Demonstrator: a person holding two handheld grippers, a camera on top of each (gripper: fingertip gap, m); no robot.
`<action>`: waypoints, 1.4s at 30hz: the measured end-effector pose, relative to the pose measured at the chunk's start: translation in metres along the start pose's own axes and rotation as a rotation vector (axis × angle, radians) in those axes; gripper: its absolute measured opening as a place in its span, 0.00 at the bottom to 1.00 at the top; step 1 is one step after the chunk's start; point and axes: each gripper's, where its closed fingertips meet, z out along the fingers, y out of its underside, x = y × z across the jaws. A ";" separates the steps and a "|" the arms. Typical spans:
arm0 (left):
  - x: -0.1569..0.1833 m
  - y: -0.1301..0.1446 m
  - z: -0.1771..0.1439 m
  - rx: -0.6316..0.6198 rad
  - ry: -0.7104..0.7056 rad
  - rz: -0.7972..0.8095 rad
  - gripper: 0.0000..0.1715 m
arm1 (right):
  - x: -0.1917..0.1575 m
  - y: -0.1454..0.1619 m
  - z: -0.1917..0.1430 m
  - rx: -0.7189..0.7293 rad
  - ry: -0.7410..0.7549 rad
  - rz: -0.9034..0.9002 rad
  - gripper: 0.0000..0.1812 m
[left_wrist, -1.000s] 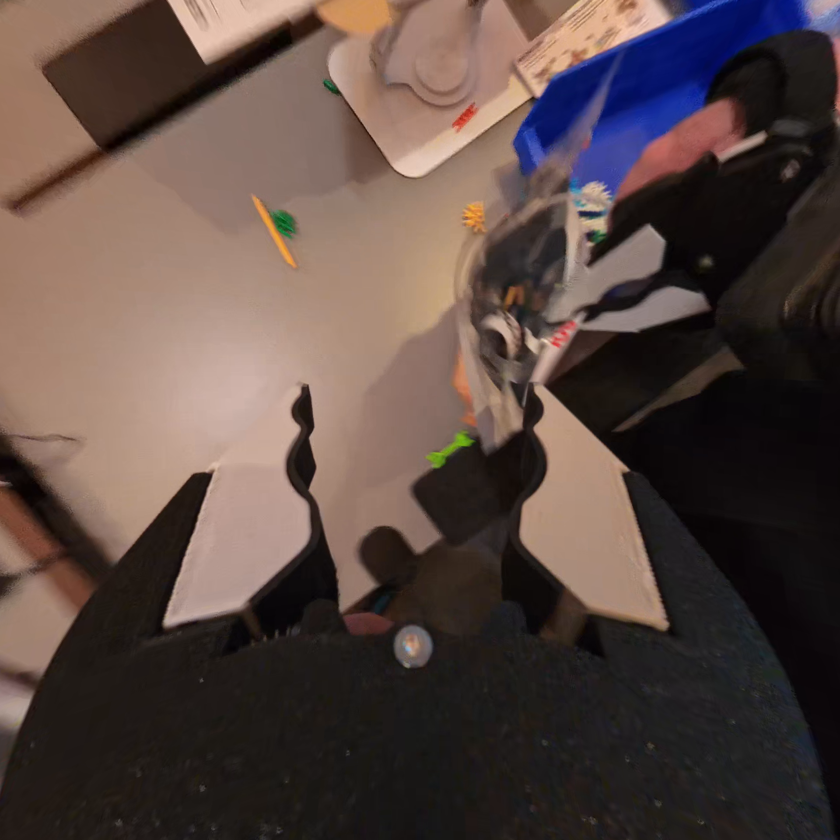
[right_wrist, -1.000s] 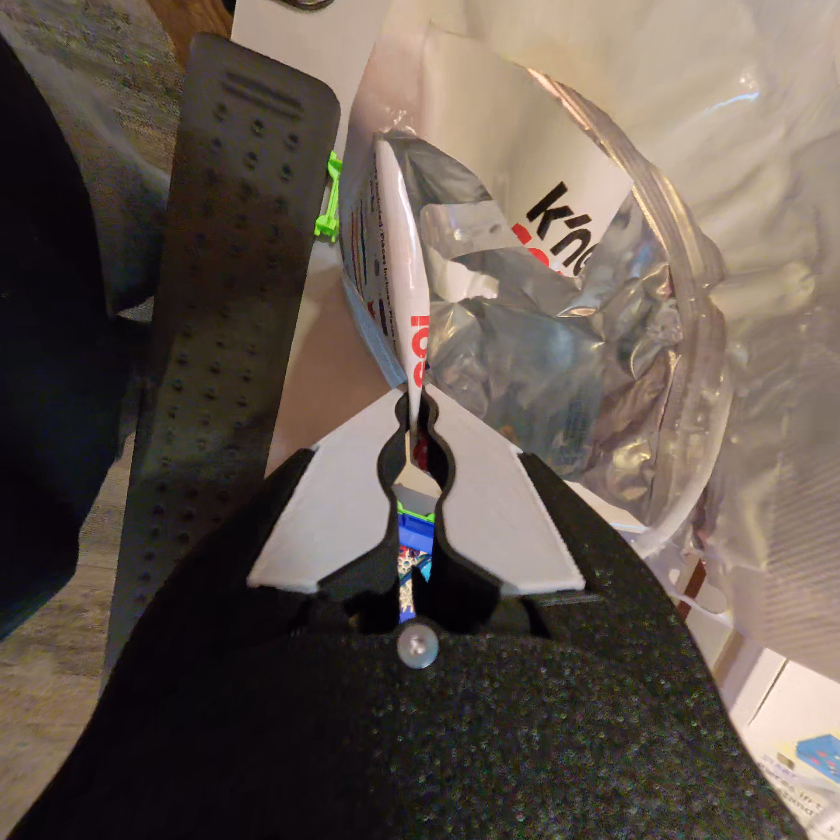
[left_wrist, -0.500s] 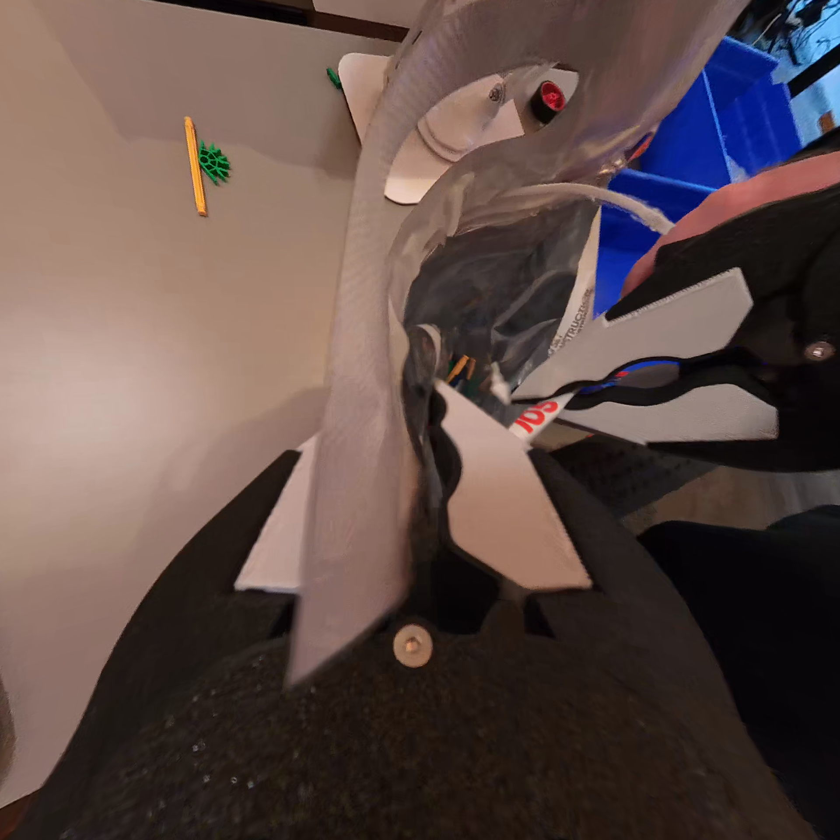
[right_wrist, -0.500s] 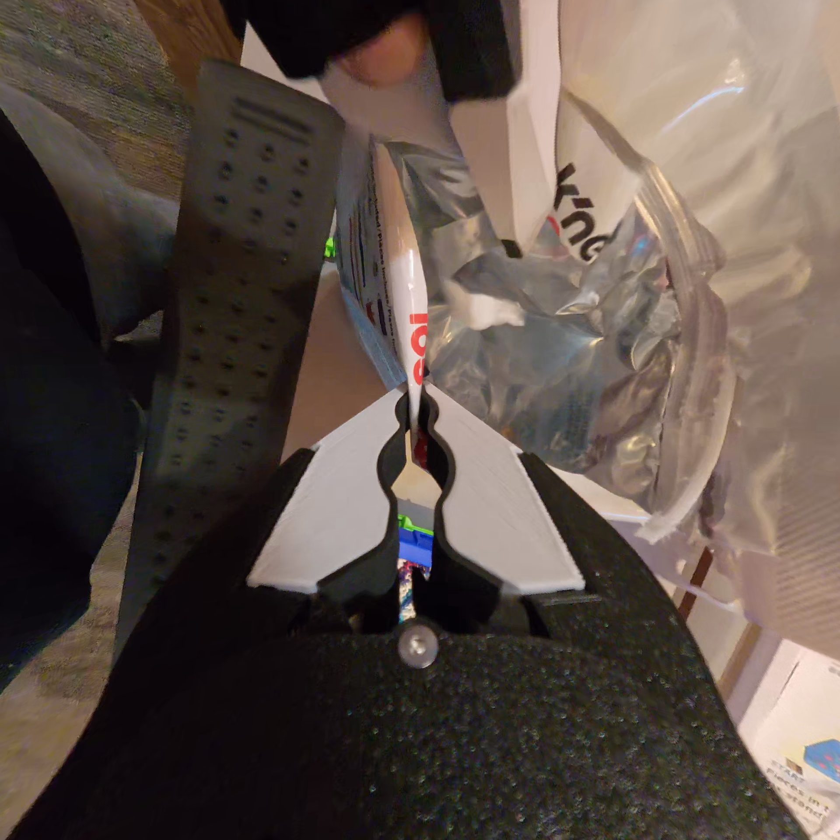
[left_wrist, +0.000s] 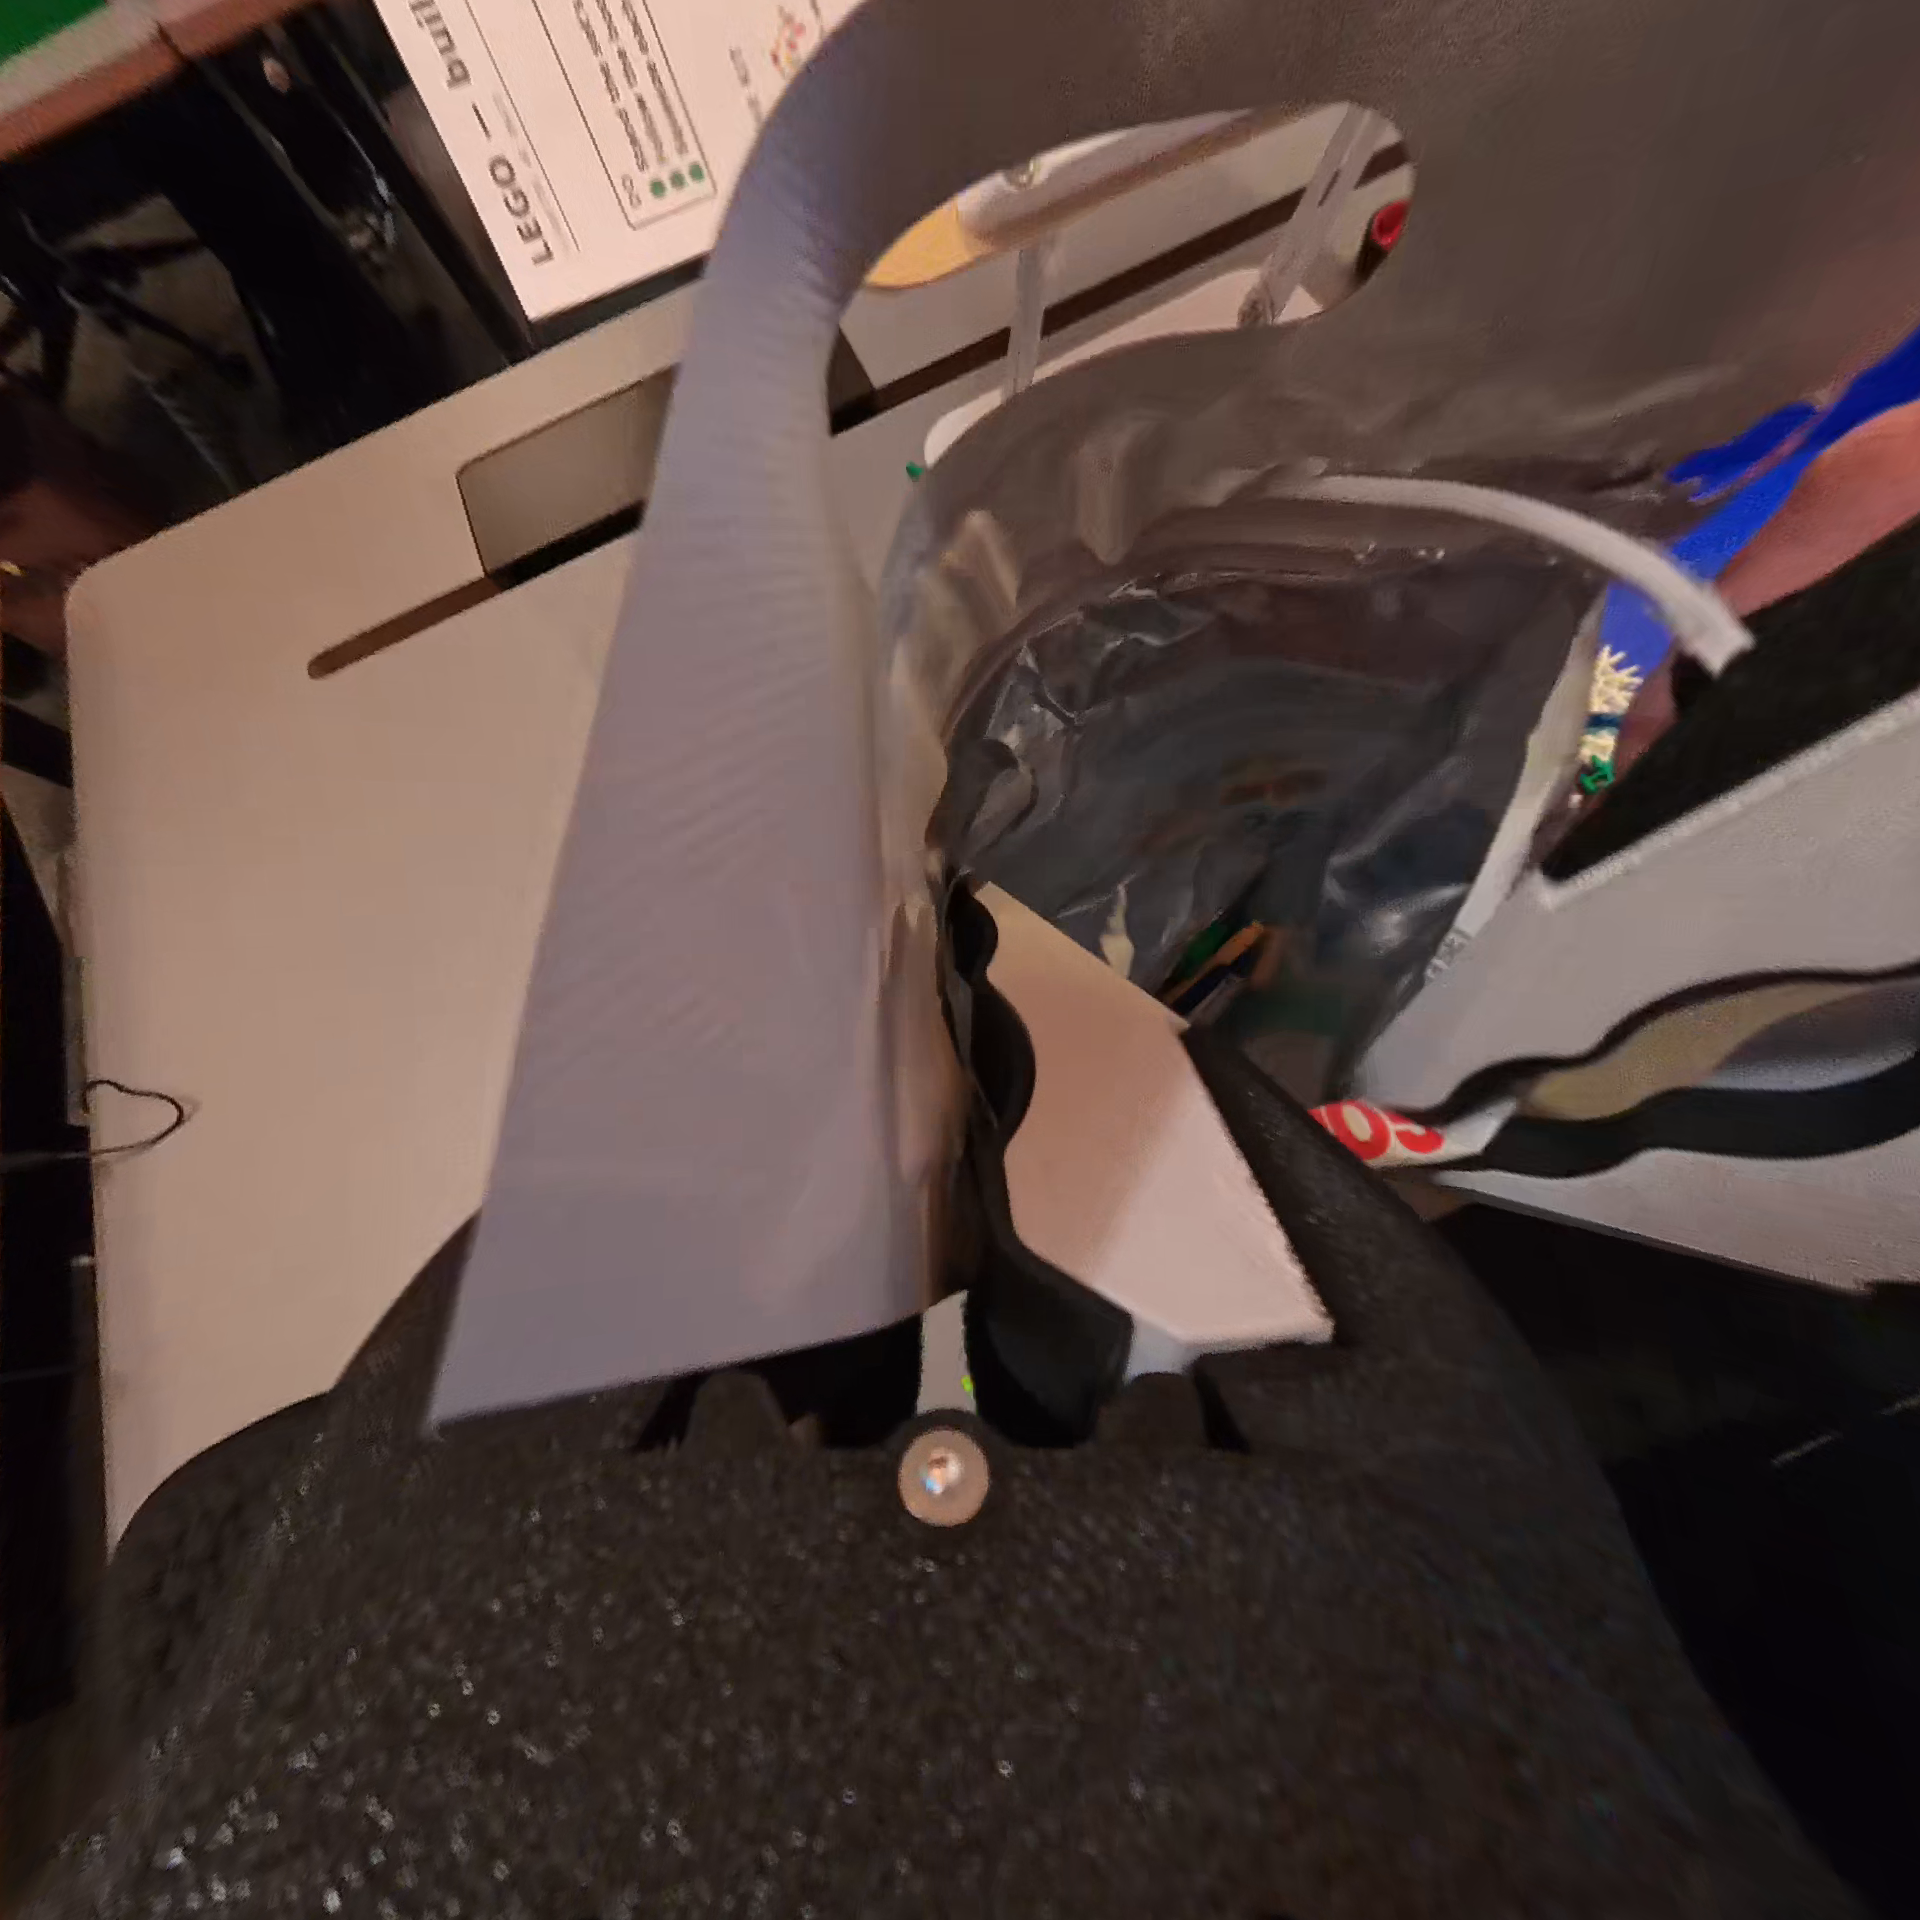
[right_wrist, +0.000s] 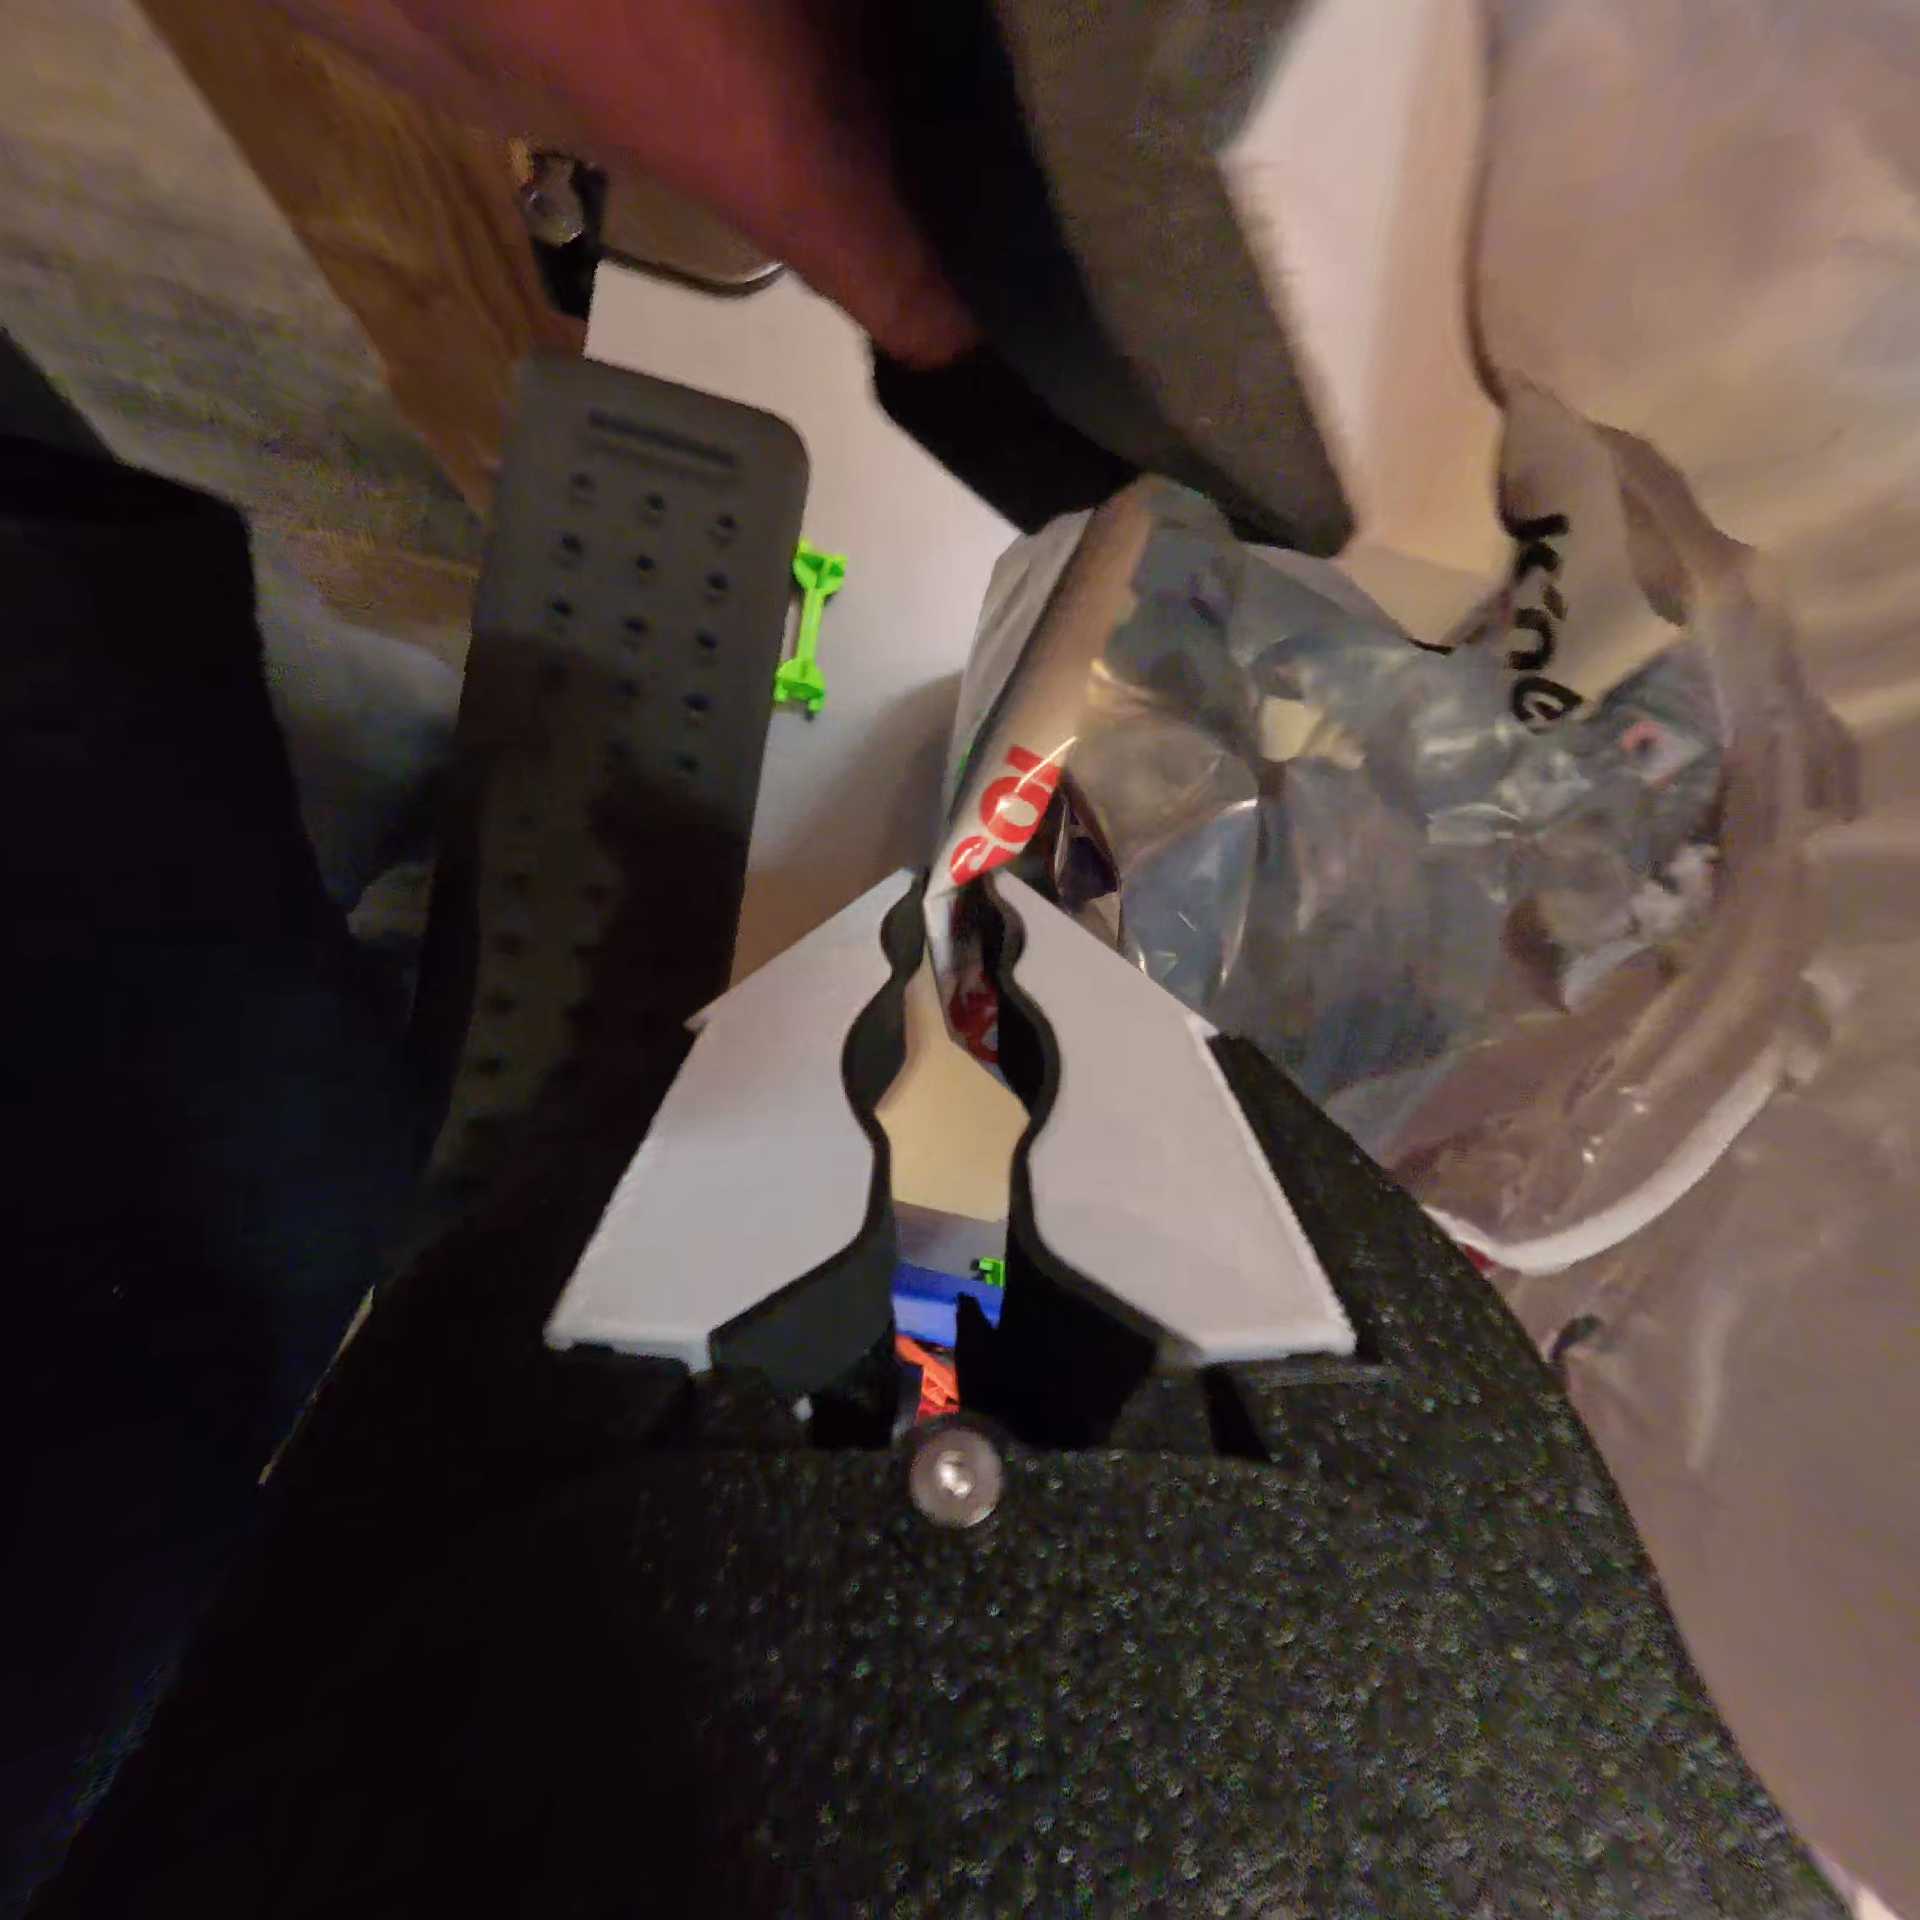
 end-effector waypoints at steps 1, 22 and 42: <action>0.001 -0.002 0.000 0.009 -0.003 0.015 0.00 | 0.003 0.001 -0.001 0.001 0.010 0.021 0.06; -0.013 -0.029 0.005 0.083 -0.058 0.135 0.00 | 0.060 0.124 -0.105 0.120 0.341 0.627 0.20; 0.034 -0.023 0.020 0.065 0.000 0.139 0.00 | -0.029 0.425 -0.111 -0.105 0.328 1.511 0.21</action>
